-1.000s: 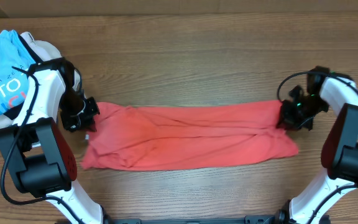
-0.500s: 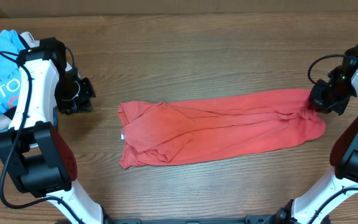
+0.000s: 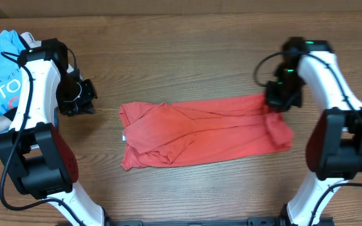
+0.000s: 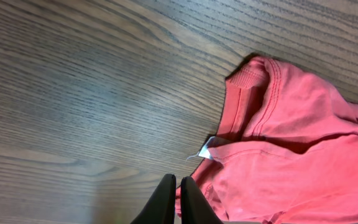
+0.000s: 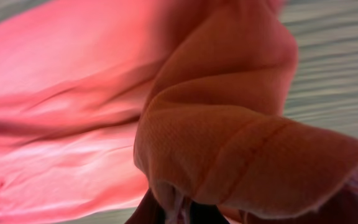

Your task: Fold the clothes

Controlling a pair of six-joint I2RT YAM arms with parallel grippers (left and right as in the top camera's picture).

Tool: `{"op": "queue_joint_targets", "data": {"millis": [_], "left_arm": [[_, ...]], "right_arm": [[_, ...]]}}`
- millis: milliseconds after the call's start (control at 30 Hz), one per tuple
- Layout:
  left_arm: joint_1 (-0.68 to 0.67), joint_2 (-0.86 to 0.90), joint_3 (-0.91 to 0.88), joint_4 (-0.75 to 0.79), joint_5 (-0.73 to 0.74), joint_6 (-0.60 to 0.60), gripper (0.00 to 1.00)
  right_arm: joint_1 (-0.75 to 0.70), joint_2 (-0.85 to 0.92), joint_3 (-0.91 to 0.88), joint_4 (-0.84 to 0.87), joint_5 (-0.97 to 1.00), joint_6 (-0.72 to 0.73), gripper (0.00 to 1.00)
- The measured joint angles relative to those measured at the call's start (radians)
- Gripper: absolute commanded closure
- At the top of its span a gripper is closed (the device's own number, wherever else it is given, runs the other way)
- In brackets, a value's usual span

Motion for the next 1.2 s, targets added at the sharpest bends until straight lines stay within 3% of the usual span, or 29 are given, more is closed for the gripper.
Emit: {"op": "queue_joint_targets", "data": {"millis": [333, 500, 567, 633, 900, 1200], "left_arm": [[0.000, 0.000, 0.000, -0.002, 0.000, 0.000, 0.91], [0.000, 0.000, 0.000, -0.002, 0.000, 0.000, 0.91], [0.000, 0.000, 0.000, -0.002, 0.000, 0.000, 0.91], [0.000, 0.000, 0.000, -0.003, 0.000, 0.000, 0.91], [0.000, 0.000, 0.000, -0.006, 0.000, 0.000, 0.91], [0.000, 0.000, 0.000, -0.009, 0.000, 0.000, 0.91]], "right_arm": [[0.262, 0.000, 0.000, 0.058, -0.019, 0.046, 0.96], [0.344, 0.000, 0.000, 0.091, -0.022, 0.072, 0.91], [0.362, 0.000, 0.000, 0.096, -0.022, 0.079, 0.86], [0.371, 0.000, 0.000, 0.095, -0.022, 0.086, 0.75], [0.376, 0.000, 0.000, 0.093, -0.065, 0.054, 0.62], [0.371, 0.000, 0.000, 0.109, -0.034, -0.015, 0.63]]}}
